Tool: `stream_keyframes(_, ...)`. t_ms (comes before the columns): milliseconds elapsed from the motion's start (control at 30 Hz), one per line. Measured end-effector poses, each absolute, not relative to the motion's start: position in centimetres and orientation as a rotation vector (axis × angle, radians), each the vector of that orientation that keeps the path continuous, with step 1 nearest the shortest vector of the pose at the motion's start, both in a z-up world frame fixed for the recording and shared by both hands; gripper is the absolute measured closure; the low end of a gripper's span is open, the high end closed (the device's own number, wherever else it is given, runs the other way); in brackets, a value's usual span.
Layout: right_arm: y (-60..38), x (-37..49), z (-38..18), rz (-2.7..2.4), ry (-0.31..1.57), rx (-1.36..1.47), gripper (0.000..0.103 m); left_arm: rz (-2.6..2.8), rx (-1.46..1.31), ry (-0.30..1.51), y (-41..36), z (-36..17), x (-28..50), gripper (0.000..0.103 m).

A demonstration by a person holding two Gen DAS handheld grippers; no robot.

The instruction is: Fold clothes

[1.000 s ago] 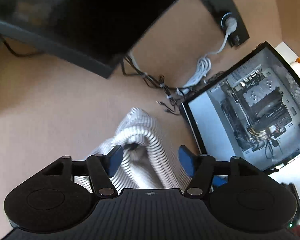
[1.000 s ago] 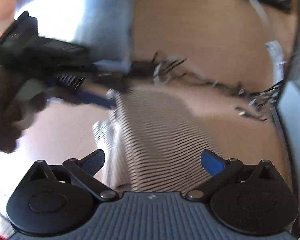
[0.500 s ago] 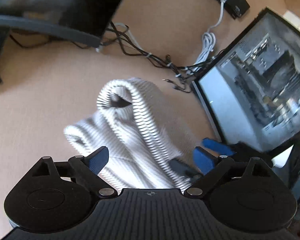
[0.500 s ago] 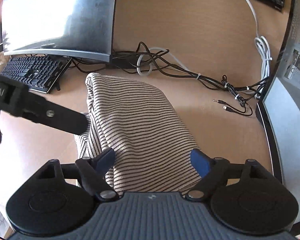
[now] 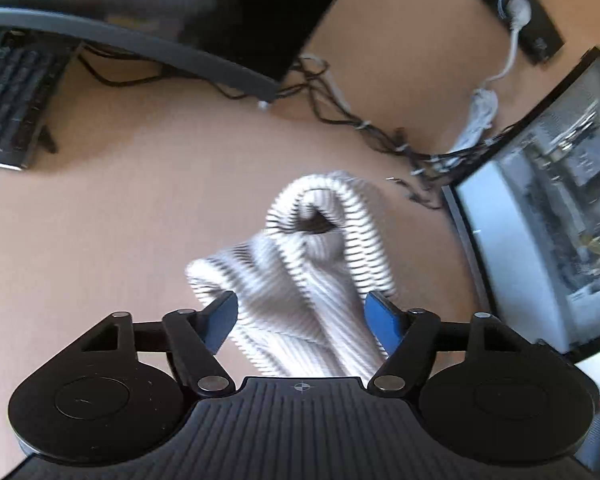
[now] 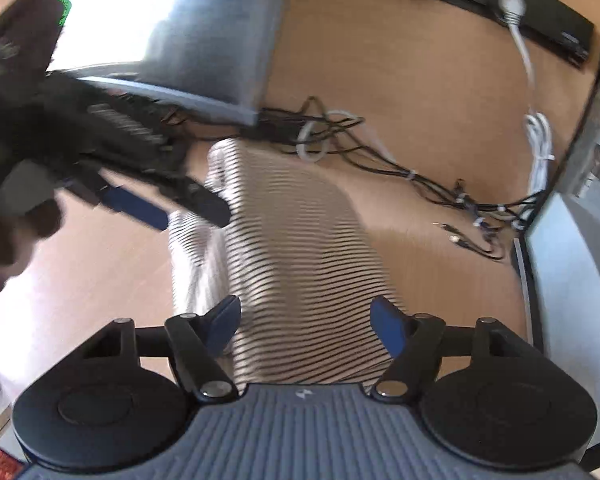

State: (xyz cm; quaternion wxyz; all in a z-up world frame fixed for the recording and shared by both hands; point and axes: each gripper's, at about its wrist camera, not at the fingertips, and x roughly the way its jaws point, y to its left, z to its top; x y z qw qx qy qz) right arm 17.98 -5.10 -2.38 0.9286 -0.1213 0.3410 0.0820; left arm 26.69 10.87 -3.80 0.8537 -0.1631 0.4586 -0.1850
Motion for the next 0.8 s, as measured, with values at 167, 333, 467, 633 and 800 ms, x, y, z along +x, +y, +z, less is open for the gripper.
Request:
stream_keyframes(167,-3.3,18.2,-3.3,0.167,0.69,-0.289,0.031,-0.343,-0.218,0.935,10.1,-3.7,26.1,0.034)
stream_keyframes(333,-1.9,17.7,-3.5,0.177,0.659,-0.355,0.03,-0.335,-0.191,0.925,10.3,-3.9,25.6,0.035)
stream_keyframes(467,-1.2,17.3,-3.8,0.186,0.653,-0.39,0.03,-0.32,-0.204,0.935,11.0,-4.2,25.5,0.04)
stream_keyframes(633,-2.0,16.9,-4.1,0.178,0.666,-0.391,0.03,-0.296,-0.22,0.949,12.0,-4.7,25.3,0.044)
stream_keyframes(800,-1.1,16.7,-4.8,0.223,0.673,-0.478,0.03,-0.294,-0.218,0.96,11.9,-5.0,25.2,0.044)
